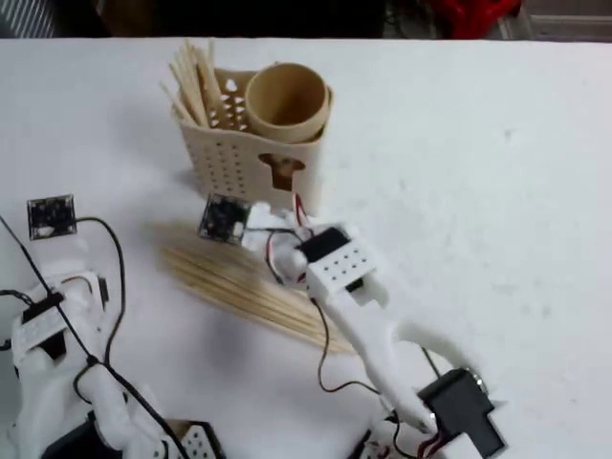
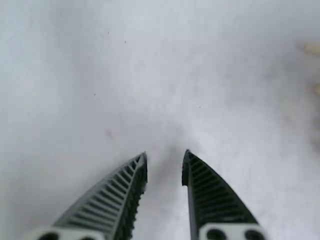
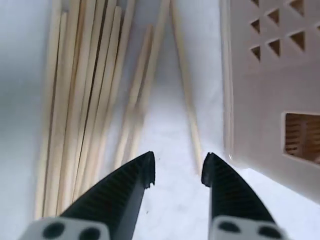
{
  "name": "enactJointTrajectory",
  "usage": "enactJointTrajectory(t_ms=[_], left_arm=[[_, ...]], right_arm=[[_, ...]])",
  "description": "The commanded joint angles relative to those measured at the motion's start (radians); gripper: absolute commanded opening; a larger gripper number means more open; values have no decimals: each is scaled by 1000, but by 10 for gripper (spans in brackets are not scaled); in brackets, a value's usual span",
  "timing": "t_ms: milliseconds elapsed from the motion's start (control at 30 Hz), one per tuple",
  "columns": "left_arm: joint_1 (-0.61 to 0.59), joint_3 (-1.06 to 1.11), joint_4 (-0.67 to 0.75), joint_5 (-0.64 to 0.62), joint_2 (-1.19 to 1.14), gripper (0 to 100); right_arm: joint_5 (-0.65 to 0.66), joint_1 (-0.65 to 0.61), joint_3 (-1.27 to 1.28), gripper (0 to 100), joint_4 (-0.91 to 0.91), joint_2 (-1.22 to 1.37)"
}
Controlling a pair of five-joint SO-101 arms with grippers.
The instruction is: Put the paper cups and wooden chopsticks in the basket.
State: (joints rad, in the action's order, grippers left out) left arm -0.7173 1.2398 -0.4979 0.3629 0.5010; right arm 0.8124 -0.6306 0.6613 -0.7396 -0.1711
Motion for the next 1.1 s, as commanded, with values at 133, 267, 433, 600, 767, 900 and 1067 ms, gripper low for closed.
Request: enactJointTrajectory(t_ms=[133, 267, 433, 600, 767, 900, 1067], left_arm=[[15, -5, 20, -8, 1, 132], [15, -5, 20, -8, 1, 132], [15, -5, 20, -8, 1, 132], [15, -5, 20, -8, 1, 132], [15, -5, 20, -8, 1, 132], [15, -5, 20, -8, 1, 132], [15, -5, 20, -8, 1, 132]], right_arm=[[64, 28, -103, 170, 24, 180], [64, 54, -189, 170, 21, 274], [66, 77, -215, 170, 22, 297], [74, 59, -215, 170, 24, 308], [74, 51, -222, 141, 7, 361], [74, 59, -288, 122, -21, 453], [58, 59, -356, 15, -148, 460]])
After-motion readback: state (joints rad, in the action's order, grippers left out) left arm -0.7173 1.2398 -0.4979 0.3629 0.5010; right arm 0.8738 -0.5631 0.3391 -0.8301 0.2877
